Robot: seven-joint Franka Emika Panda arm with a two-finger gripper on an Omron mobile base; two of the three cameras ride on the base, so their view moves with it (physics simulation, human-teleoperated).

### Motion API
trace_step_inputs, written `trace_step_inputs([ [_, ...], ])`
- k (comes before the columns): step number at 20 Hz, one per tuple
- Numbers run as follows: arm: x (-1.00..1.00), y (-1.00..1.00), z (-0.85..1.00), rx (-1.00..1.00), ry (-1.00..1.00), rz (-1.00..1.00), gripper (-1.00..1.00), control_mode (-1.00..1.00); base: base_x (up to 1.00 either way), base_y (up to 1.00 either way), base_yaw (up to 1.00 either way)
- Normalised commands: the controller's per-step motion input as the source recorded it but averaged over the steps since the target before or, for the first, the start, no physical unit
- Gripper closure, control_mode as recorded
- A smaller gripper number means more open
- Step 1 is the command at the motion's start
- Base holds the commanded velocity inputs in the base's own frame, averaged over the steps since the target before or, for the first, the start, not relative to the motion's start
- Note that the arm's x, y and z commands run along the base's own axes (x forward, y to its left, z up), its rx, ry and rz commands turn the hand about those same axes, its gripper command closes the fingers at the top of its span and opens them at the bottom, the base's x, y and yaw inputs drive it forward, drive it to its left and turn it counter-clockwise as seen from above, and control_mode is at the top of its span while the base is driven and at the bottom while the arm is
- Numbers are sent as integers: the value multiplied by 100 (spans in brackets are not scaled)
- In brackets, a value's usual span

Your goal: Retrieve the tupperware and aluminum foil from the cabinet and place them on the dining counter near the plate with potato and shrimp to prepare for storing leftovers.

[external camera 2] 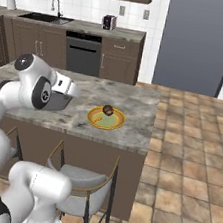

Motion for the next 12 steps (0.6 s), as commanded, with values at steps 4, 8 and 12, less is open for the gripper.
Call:
trace_step_inputs([
  [4,74,47,-38,-3,0,0,100,-100,0,0,0],
  [8,62,24,-47,0,0,0,100,-100,0,0,0],
  [12,58,16,-55,0,0,0,100,-100,0,0,0],
])
